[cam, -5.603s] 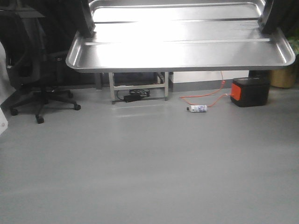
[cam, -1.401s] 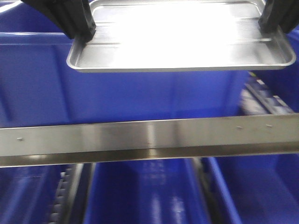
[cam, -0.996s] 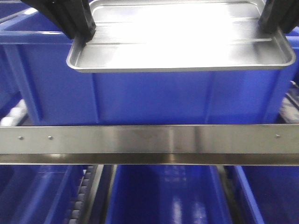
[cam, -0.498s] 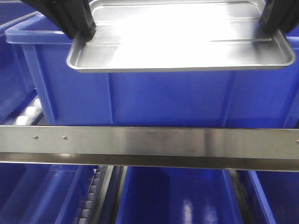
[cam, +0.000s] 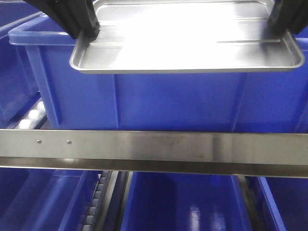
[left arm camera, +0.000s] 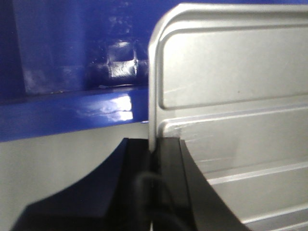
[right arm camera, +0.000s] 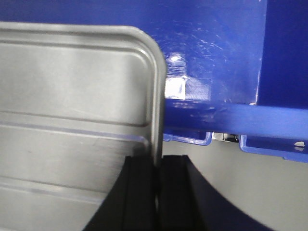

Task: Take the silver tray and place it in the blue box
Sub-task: 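Carry the tray with both grippers over the nearest blue bin, then lower the tray into the blue bin and open both grippers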

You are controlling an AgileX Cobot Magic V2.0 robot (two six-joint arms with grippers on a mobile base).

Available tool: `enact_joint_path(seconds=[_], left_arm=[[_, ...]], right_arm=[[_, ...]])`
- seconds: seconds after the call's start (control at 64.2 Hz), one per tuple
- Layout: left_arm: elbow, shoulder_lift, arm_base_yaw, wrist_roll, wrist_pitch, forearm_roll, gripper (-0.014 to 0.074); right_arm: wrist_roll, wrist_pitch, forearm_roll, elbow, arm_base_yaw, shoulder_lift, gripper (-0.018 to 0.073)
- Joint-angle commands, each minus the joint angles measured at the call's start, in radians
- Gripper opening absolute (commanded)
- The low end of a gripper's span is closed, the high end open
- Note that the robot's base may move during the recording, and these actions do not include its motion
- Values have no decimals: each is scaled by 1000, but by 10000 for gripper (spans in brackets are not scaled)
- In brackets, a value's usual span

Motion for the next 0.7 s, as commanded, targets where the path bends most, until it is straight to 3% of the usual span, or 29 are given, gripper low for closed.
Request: enact_joint_path(seconds=[0.0, 0.514, 0.685], left_arm=[[-30, -40, 4, 7, -16, 52, -105], [-37, -40, 4, 7, -98, 50, -105], [-133, -40, 4, 16, -100, 87, -105]], right_arm=[[-8, -17, -72, -27, -9, -35, 57], [-9, -99, -72, -30, -9, -38, 57], [-30, -120, -76, -131, -9, -40, 57]])
